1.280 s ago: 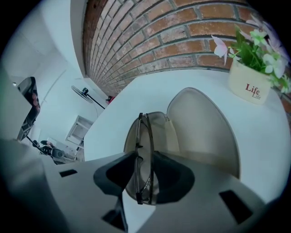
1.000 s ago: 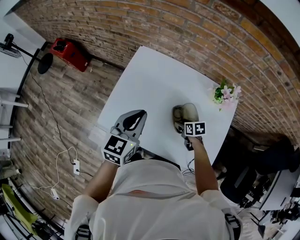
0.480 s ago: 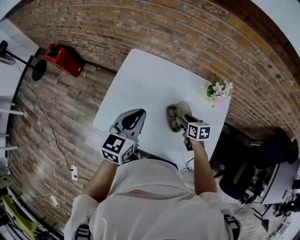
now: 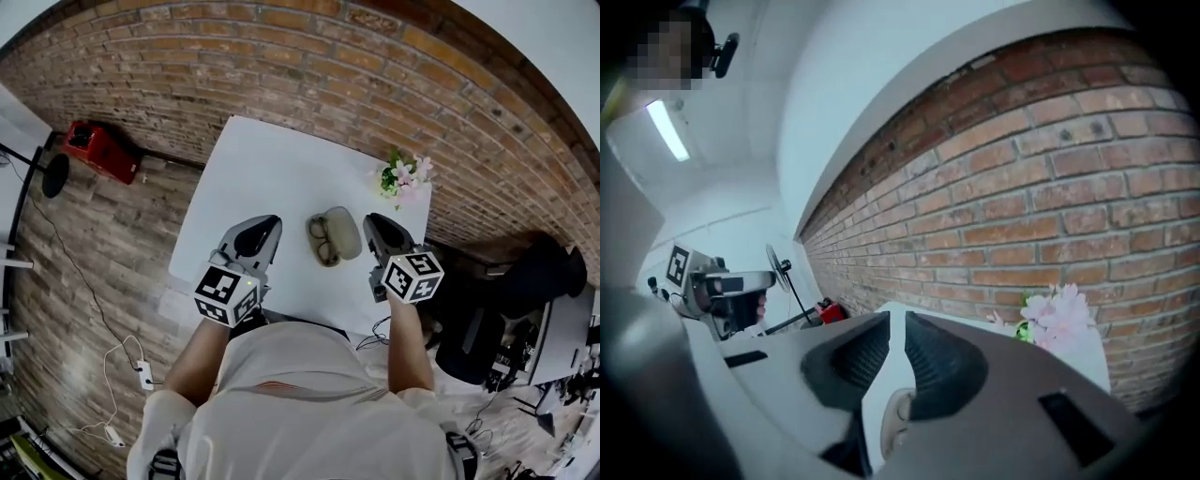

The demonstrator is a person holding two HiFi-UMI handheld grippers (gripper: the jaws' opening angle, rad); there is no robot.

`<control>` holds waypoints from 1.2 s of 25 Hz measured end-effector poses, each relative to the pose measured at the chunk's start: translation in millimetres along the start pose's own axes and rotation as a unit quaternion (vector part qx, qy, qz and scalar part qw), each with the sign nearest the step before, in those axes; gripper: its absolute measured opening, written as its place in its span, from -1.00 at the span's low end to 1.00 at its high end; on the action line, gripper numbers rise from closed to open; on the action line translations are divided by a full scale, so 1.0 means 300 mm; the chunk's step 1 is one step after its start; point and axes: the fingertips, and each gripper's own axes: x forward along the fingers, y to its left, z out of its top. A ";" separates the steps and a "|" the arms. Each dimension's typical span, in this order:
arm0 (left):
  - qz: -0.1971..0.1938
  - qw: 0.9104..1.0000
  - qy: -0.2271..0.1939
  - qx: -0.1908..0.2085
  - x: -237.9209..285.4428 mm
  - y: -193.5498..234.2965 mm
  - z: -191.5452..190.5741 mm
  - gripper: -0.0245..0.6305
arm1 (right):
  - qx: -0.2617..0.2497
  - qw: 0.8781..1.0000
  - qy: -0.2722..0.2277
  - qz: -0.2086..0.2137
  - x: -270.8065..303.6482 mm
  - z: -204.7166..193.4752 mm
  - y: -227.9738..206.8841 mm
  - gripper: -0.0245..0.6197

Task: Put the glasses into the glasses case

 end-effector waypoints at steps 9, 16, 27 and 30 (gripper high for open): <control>-0.029 0.999 -0.019 0.020 0.051 -0.064 0.064 -0.85 | -0.076 0.992 -0.097 -0.033 -0.192 0.219 0.065 -0.71; -0.044 0.996 -0.046 0.056 0.054 -0.131 0.169 -0.85 | -0.119 0.973 -0.189 -0.065 -0.343 0.362 0.087 -0.76; -0.057 0.996 -0.035 0.055 0.076 -0.158 0.171 -0.85 | -0.115 0.972 -0.190 -0.080 -0.344 0.346 0.063 -0.77; -0.056 0.996 -0.031 0.055 0.074 -0.161 0.166 -0.85 | -0.115 0.973 -0.187 -0.075 -0.335 0.341 0.068 -0.77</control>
